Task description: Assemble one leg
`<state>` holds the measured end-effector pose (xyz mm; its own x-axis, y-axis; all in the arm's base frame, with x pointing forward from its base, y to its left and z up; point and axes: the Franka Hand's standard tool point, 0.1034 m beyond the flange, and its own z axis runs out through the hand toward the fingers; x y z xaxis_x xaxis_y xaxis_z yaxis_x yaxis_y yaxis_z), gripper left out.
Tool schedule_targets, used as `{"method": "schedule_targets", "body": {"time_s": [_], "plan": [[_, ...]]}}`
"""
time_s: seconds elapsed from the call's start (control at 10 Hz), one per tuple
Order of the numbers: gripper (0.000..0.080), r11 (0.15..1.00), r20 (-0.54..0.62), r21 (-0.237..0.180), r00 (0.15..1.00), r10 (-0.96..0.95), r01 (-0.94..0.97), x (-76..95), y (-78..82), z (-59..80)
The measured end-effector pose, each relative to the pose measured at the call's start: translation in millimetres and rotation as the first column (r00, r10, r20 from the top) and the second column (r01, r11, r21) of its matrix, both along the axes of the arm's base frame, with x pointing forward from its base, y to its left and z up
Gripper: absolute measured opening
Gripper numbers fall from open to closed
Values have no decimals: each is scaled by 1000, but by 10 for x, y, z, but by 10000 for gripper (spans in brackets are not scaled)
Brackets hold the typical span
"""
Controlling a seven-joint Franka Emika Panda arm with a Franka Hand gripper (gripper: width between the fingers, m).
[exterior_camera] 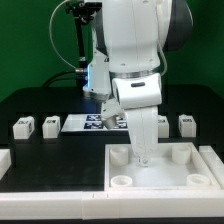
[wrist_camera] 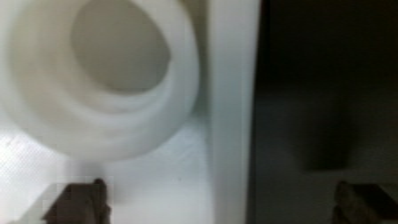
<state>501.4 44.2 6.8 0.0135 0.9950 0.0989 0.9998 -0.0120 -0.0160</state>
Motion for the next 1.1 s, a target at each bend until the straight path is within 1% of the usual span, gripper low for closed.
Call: {"method": "schedule_targets", "body": {"time_s": [0.3, 0.4, 0.5, 0.6, 0.7, 0.8, 0.9, 1.0, 1.1], "plan": [[649, 1000, 0, 0, 1000, -5, 5, -1, 0, 6], [649, 998, 6, -5, 998, -67, 67, -22, 34, 84], [649, 994, 18, -13, 994, -104, 104, -67, 98, 244], [649, 979, 27, -20, 979, -200, 201, -106, 195, 402], [649, 969, 31, -23, 969, -246, 247, -148, 304, 491], [649, 943, 16, -30, 943, -332, 332, -191, 417, 536], [649, 840, -1, -26, 841, -542, 542, -205, 518, 568], [649, 733, -16, -30, 733, -680, 679, -268, 626, 562], [649, 615, -35, -42, 614, -788, 787, -304, 715, 604]]}}
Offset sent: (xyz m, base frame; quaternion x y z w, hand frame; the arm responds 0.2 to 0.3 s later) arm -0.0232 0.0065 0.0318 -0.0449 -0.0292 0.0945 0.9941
